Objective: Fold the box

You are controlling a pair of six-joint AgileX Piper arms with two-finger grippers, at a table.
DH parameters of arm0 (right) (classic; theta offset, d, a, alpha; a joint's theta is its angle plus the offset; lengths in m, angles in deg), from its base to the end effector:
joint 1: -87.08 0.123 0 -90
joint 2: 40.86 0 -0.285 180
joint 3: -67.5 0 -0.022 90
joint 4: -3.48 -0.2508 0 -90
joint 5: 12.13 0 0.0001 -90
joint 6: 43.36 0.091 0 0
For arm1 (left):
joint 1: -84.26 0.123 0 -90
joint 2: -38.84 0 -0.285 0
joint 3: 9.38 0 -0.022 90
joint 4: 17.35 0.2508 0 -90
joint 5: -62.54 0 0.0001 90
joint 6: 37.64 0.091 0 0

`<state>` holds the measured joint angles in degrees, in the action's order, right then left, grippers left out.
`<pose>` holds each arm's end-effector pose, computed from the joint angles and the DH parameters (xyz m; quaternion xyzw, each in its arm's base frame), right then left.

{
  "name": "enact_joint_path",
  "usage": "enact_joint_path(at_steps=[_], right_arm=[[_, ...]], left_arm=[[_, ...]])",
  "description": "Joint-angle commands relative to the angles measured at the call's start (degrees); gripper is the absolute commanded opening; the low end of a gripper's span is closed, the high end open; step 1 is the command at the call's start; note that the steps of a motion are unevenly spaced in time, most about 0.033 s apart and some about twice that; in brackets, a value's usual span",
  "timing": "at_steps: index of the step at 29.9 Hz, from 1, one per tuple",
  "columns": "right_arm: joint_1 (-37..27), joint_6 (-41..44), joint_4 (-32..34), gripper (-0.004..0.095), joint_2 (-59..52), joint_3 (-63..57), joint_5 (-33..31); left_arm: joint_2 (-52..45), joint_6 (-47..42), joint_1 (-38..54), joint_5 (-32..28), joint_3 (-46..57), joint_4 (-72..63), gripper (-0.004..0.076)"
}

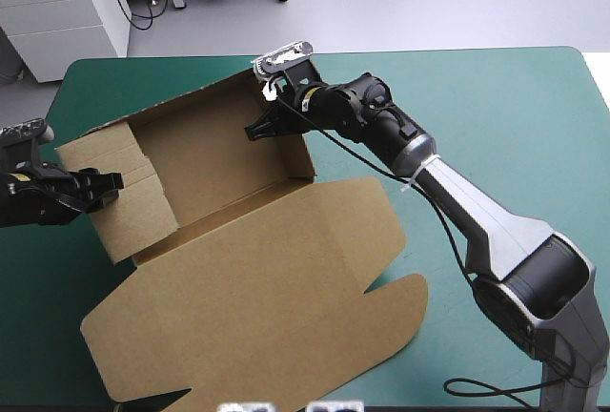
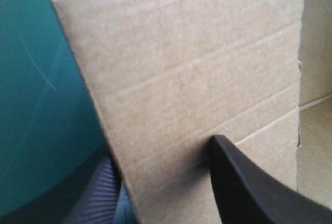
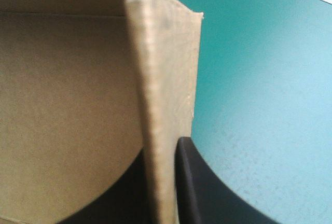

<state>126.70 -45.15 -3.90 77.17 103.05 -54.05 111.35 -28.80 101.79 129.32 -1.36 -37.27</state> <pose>0.3452 0.2960 0.3782 -0.2912 0.8336 0.2080 0.4207 0.2054 0.0350 0.3861 -0.0922 0.9408 -0.1040 0.3090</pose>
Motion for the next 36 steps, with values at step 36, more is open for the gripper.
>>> enact_joint_path(at_steps=[36], right_arm=[[-10.86, -2.74, -15.2, 0.0, -4.24, 2.55, -0.78]], left_arm=[[3.29, 20.83, 0.39, 3.06, -1.52, -45.94, 0.0468]])
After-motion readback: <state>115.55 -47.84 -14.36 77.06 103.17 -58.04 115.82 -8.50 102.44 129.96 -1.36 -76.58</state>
